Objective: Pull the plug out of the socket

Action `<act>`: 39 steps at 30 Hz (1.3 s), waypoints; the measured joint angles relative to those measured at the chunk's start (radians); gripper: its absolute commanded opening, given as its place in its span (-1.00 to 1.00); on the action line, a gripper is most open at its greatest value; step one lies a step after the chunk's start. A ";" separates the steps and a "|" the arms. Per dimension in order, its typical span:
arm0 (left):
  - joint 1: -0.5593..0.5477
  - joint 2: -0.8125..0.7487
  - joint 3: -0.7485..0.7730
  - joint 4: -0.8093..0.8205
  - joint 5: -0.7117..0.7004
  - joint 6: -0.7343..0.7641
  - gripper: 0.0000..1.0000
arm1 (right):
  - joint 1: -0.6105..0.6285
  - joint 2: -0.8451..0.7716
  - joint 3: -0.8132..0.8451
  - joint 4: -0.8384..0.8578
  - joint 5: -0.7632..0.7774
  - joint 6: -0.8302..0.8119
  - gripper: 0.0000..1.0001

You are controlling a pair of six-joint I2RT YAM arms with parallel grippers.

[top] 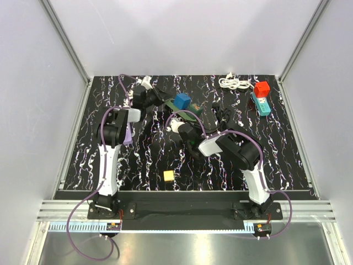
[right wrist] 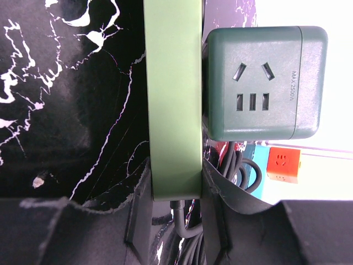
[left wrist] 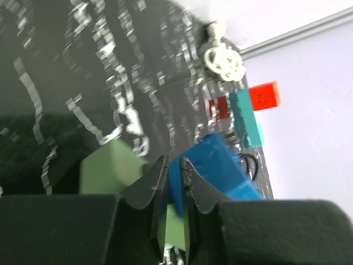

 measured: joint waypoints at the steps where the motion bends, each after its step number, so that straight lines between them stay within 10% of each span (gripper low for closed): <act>1: 0.000 0.010 0.000 -0.004 0.000 -0.007 -0.68 | 0.000 0.001 0.000 0.001 0.002 0.000 -1.00; 11: 0.000 0.028 0.060 -0.130 0.000 -0.042 -0.85 | 0.008 0.010 0.053 -0.103 0.037 0.047 -0.27; 12: 0.000 0.028 0.060 -0.132 0.001 -0.047 -0.85 | 0.008 0.002 0.062 -0.136 0.032 0.072 0.09; 19: 0.000 0.034 0.042 -0.150 0.002 -0.059 -0.86 | 0.010 -0.113 0.110 -0.420 -0.034 0.348 0.97; 29: 0.000 0.032 0.003 -0.078 0.001 -0.063 -0.87 | -0.014 -0.343 0.167 -0.786 -0.134 0.690 0.99; 39: 0.000 0.032 -0.011 -0.051 0.008 -0.067 -0.87 | -0.291 -0.349 0.558 -1.152 -0.513 0.980 0.99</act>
